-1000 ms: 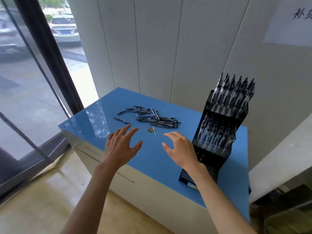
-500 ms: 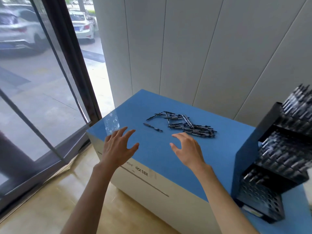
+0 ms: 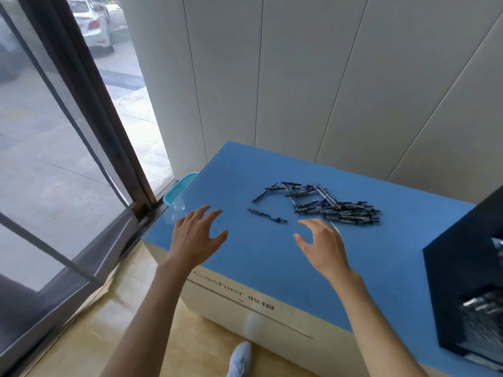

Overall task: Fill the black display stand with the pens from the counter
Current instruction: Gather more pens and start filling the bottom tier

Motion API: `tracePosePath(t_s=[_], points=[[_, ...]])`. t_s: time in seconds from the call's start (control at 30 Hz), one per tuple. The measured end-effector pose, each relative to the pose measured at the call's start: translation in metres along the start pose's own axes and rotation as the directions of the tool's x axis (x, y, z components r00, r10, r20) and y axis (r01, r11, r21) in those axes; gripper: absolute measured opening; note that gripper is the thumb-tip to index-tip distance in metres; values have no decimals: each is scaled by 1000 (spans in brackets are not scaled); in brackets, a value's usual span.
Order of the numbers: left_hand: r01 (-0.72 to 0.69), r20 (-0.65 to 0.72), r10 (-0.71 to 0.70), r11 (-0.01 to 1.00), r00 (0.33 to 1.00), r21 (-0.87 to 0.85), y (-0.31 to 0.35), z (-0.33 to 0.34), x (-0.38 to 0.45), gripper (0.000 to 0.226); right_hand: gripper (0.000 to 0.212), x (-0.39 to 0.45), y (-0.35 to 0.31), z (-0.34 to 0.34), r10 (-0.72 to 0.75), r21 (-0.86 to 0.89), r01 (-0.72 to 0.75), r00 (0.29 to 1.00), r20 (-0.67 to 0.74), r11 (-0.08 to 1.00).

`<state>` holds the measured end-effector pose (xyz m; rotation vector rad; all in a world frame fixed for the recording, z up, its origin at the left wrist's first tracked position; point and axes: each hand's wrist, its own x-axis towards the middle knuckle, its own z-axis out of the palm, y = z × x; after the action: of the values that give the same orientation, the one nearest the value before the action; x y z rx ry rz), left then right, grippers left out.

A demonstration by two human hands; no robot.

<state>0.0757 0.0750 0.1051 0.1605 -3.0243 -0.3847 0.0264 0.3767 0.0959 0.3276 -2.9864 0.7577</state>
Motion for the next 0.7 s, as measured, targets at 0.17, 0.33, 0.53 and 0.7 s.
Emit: tracePosePath(t_s=[0.17,0.33,0.53,0.7], points=[[-79,58,79,997,995,3,-12,20,65,62,42,45,1,30,61,4,-61,998,-2,998],[-168,154,167,986,974,-7,-13,32,122,61,41,81,4,48,147,80,-147,989,0,986],[-250,275,264,964,924,-86,-6,56,171,65,38,111,10,54,247,96,-242,969,-34,965],[-324,343,351,936,871,-136,6,85,192,63,36,113,13,57,330,82,-325,942,-63,942]])
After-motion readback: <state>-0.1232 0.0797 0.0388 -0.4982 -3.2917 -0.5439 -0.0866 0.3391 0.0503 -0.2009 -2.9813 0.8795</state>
